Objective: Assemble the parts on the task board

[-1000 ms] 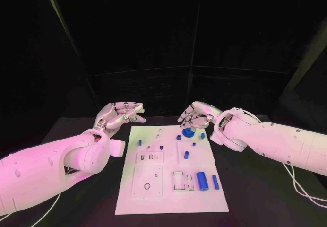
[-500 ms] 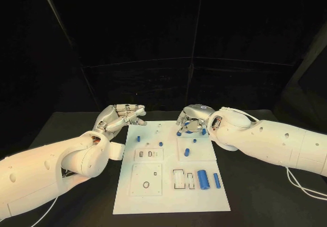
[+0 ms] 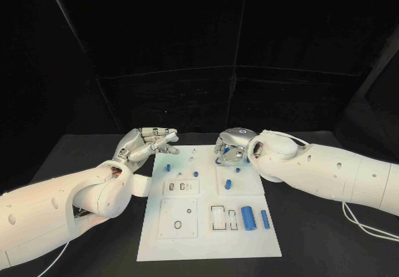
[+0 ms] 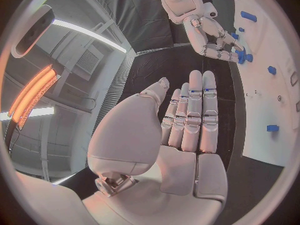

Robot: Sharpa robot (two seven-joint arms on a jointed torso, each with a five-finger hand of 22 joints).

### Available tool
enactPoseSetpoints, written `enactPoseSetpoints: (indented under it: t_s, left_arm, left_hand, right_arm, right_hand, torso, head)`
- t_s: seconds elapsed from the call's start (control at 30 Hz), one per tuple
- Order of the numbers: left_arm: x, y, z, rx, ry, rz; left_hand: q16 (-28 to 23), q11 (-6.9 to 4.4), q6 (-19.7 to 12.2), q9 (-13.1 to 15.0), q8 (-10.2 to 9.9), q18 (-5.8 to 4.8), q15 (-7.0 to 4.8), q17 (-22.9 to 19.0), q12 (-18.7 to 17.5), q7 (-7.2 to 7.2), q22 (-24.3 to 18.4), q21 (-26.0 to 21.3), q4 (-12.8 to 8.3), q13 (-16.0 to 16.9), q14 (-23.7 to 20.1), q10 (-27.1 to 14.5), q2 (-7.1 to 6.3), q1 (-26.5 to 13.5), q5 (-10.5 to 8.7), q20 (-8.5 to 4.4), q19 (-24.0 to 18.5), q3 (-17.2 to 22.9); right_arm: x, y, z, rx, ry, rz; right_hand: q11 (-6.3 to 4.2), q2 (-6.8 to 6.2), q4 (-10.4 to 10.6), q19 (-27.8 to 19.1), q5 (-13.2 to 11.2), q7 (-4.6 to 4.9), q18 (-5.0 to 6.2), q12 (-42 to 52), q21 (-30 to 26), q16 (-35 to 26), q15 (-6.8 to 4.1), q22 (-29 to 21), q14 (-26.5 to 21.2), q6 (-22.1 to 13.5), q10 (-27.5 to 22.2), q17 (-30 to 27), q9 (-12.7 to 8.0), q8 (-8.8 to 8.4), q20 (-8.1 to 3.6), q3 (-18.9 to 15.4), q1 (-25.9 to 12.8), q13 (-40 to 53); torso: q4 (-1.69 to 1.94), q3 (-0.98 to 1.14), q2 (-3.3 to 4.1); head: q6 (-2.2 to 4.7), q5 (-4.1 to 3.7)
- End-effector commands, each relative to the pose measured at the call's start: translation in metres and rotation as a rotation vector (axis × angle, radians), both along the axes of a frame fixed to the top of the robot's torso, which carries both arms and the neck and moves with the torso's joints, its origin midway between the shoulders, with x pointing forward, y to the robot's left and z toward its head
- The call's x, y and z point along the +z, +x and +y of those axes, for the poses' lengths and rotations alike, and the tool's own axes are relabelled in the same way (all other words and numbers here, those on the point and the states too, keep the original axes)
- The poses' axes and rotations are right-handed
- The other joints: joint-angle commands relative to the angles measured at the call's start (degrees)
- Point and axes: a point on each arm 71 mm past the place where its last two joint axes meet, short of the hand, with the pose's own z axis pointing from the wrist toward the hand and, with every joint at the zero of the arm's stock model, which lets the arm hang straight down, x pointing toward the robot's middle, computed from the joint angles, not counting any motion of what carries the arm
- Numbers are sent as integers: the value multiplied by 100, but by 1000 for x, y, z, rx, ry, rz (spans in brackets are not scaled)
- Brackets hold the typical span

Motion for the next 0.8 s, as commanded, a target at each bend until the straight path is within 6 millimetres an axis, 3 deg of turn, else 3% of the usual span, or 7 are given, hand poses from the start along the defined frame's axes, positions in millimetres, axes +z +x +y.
enactPoseSetpoints:
  t_s: [0.03,0.33,0.8]
  left_arm:
    - [2,-1,-2,-23,-5,-8]
    - [2,-1,2,-21,-4,-7]
    - [3,-2,1,-25,-6,-6]
  left_hand:
    - [11,20,33,-8,-39,69,11,9,-37,13,8,23,2,-6,30,18,-65,-11,-32,-2,27,37]
    - [6,25,29,-9,-48,67,15,20,-48,19,7,22,3,-7,25,14,-67,-19,-33,0,25,36]
    - [4,26,28,-9,-51,67,16,23,-52,19,7,22,3,-7,24,13,-66,-20,-32,0,24,37]
  right_arm:
    - [-1,2,1,-1,-49,-3]
    - [-3,4,4,-1,-77,5]
    - [-7,8,7,4,-98,27]
  right_hand:
    - [3,-19,-3,46,-24,7,-38,-9,69,66,38,83,218,-47,-45,56,7,-18,17,53,-12,-6]
    - [12,-27,-12,53,-27,6,-59,-13,239,217,51,274,212,-55,-90,205,9,-13,38,117,7,-11]
    - [7,38,-12,24,-93,6,-71,10,438,384,57,467,194,5,-52,339,16,12,53,295,46,-9]
  torso:
    - [13,-1,23]
    - [0,-6,50]
    - [-19,5,71]
  head:
    - [-4,2]
    - [-16,18]
    - [-70,50]
